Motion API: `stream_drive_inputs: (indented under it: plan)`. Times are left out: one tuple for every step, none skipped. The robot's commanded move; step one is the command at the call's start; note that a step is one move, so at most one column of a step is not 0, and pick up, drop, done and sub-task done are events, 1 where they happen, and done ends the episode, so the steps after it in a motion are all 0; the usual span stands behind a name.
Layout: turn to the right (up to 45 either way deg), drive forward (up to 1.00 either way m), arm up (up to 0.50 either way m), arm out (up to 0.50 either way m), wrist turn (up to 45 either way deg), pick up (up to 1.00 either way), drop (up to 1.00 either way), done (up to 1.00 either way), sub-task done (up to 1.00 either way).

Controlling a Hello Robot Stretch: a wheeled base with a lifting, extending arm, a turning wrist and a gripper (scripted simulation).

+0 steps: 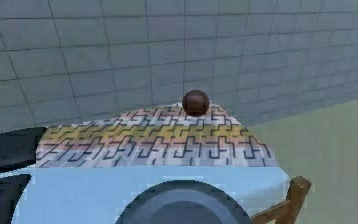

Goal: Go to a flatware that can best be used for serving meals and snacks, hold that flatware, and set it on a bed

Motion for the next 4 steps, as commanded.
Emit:
stream_drive_inputs:
  plan:
    - [-45.0,0.0,0.0,0.0,0.0,0.0,0.0,0.0,0.0]
    - [-42.0,0.0,0.0,0.0,0.0,0.0,0.0,0.0,0.0]
    - [45.0,0.0,0.0,0.0,0.0,0.0,0.0,0.0,0.0]
    - [45.0,0.0,0.0,0.0,0.0,0.0,0.0,0.0,0.0]
